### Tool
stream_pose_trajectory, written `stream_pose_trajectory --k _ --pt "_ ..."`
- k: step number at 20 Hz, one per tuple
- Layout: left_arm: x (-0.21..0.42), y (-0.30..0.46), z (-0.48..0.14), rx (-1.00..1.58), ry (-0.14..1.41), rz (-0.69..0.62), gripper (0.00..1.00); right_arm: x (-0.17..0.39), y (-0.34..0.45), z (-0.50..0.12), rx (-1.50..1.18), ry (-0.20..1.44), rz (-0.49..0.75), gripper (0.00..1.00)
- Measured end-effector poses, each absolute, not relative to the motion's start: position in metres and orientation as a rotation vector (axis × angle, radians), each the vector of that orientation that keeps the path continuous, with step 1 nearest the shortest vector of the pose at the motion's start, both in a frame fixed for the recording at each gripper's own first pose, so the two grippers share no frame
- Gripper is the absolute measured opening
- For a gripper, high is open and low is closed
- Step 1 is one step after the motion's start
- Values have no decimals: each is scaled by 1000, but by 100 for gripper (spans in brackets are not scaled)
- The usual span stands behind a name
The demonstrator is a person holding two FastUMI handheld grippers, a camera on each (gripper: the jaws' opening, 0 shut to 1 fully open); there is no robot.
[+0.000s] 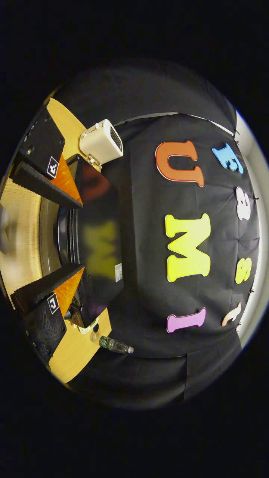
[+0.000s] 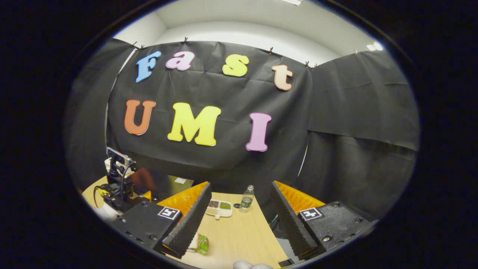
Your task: Open the electric oven with the left hand, put the food in, and close the electric oven.
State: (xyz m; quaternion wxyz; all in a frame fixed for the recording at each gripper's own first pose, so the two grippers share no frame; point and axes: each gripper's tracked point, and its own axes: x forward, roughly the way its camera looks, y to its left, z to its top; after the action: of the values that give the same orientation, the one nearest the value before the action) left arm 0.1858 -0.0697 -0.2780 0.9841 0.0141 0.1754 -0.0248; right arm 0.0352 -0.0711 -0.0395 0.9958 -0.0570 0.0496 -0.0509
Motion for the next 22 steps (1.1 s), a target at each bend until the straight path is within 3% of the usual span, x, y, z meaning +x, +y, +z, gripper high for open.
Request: stream_pose_trajectory --k 3,4,5,22 --pt "187 -69 -294 12 394 -46 95 38 -68 -44 -112 109 -92 100" --pt "188 -69 -294 10 402 -46 89 38 -68 -44 -113 111 -91 100" --pt "191 -69 -293 17 387 -50 98 39 -67 -46 -115 114 -90 100" --pt "133 -69 -308 3 417 -76 98 28 -56 -61 -103 128 -55 100"
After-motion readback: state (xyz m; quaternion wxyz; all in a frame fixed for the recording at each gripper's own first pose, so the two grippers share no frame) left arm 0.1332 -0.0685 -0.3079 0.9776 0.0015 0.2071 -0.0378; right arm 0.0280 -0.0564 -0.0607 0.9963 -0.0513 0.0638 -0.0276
